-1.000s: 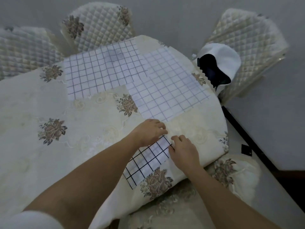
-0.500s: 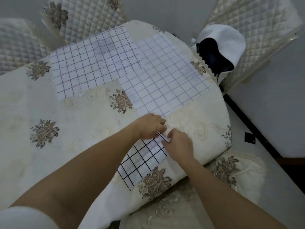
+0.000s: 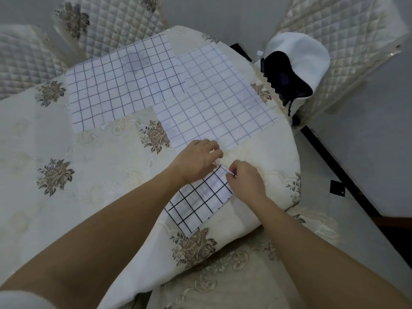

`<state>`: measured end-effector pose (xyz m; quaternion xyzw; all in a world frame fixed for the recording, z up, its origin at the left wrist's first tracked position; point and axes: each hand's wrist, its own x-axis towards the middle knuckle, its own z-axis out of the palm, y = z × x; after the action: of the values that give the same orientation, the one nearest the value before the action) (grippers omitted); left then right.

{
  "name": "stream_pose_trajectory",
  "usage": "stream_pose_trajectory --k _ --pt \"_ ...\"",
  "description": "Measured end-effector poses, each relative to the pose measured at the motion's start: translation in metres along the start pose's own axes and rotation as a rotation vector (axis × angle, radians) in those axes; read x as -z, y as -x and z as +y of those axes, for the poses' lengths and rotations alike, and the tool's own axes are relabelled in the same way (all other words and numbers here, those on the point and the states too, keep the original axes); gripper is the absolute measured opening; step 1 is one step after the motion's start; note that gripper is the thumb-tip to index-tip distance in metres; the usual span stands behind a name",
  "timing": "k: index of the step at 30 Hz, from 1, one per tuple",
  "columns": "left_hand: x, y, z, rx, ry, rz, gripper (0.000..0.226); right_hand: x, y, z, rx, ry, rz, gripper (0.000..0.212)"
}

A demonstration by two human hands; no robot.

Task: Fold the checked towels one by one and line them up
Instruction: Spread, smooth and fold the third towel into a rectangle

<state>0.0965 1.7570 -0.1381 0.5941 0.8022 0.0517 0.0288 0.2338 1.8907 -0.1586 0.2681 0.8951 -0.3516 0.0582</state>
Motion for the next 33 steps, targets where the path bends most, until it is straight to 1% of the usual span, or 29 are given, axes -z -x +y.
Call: stream_pose_trajectory --k 1,3,5,9,13,16,20,25,28,31,33 --pt "0.003 0.010 0.004 0.026 0.017 0.049 0.028 0.003 -0.002 0.000 -0.006 -0.003 -0.001 0.007" --pt "0.004 0.043 0.016 0.053 0.038 0.083 0.024 0.008 -0.004 -0.001 -0.020 0.001 -0.005 0.008" --pt "-0.002 0.084 0.028 0.083 0.054 0.056 0.025 0.011 -0.005 -0.003 -0.035 0.010 -0.003 0.009" --pt "-0.022 0.145 0.047 0.166 0.066 -0.070 0.040 0.012 -0.007 -0.003 -0.067 -0.013 0.008 0.009" --pt "-0.042 0.158 0.053 0.201 0.083 -0.114 0.045 0.005 -0.007 -0.007 -0.088 -0.060 0.039 0.010" --pt "-0.051 0.162 0.052 0.210 0.081 -0.118 0.044 0.003 -0.003 -0.014 -0.093 -0.052 0.112 0.013" --pt "-0.052 0.164 0.049 0.197 0.071 -0.145 0.046 -0.003 0.013 -0.032 -0.019 -0.036 0.257 0.015" --pt "-0.054 0.166 0.049 0.197 0.069 -0.145 0.049 -0.027 0.049 -0.059 0.157 -0.040 0.374 0.013" --pt "-0.056 0.167 0.050 0.196 0.077 -0.135 0.049 -0.048 0.070 -0.071 0.255 -0.018 0.412 0.010" --pt "-0.053 0.170 0.052 0.206 0.054 -0.121 0.049 -0.069 0.088 -0.075 0.305 0.014 0.411 0.012" --pt "-0.048 0.183 0.054 0.278 0.053 -0.101 0.053 -0.080 0.095 -0.074 0.315 0.050 0.411 0.014"
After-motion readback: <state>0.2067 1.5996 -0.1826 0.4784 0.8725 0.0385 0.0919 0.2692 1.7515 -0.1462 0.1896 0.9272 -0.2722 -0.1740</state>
